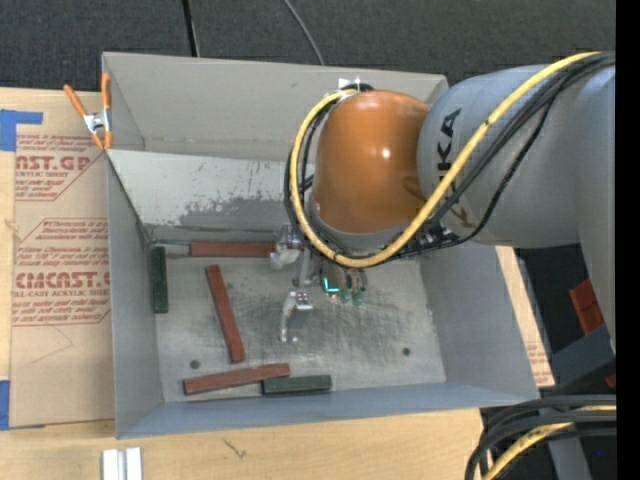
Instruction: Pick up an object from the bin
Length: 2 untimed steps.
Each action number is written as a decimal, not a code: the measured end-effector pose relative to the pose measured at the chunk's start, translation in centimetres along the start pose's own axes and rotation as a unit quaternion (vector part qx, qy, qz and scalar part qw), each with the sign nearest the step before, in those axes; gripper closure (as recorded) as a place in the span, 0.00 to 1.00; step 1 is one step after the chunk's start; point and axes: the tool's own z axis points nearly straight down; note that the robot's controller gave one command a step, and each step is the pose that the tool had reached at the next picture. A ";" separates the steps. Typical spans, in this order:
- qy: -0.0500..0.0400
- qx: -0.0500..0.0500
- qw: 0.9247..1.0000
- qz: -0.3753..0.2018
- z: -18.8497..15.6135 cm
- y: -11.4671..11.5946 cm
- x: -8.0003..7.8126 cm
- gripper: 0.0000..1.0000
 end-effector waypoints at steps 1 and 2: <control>-0.001 0.000 1.000 0.000 -0.1 0.0 -0.1 0.00; -0.004 0.000 1.000 -0.021 5.2 -2.3 1.2 0.00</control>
Offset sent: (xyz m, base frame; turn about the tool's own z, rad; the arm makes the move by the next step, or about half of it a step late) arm -0.0324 -0.0558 -0.1287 -0.0942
